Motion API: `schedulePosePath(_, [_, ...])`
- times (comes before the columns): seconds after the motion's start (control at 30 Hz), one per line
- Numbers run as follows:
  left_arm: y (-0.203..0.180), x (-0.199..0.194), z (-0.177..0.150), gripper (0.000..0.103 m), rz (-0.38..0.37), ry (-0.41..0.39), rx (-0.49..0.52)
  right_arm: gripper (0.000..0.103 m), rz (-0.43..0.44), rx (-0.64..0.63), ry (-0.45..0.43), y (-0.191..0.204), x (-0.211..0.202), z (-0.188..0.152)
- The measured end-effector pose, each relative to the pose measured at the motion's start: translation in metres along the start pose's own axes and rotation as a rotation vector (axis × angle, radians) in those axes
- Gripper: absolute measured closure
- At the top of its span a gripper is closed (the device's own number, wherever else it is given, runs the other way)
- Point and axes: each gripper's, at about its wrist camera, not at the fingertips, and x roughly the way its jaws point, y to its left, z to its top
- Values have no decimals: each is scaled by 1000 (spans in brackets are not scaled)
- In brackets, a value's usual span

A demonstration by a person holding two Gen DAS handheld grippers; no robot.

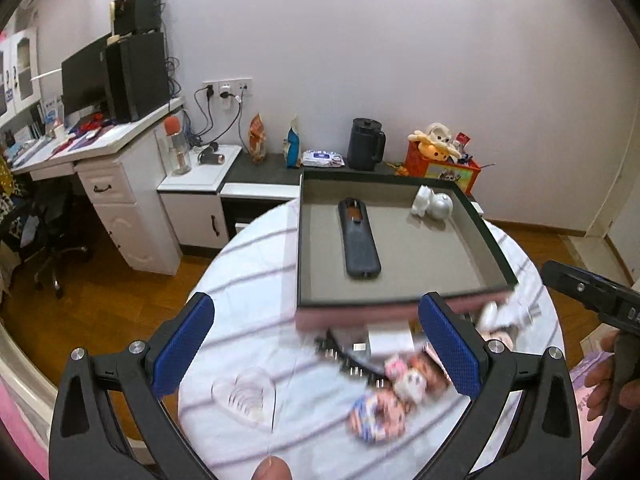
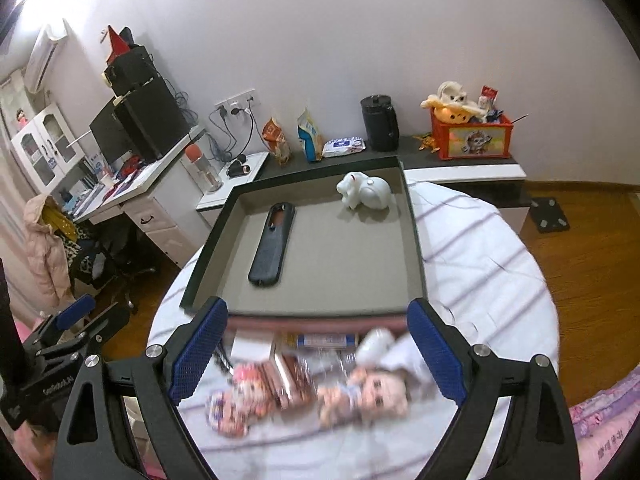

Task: Organize rigid objects
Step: 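Open both grippers and withdraw them from the tray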

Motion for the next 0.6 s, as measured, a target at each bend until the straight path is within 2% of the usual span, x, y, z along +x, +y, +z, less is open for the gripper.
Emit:
schedulePosePath(0.2, [2,-21,-41,0,1,16,-24,10,-45,-8,-22,-1,-35,-45])
schedulePosePath(0.37, [3,-30,-69,0,-9,42,-42,10,-89,-16,6,-11,-47,-78])
schedulePosePath(0.6, [-1,-40,-88,0,-5,55,-39,10,-106,-7,22,-19,-52,-94])
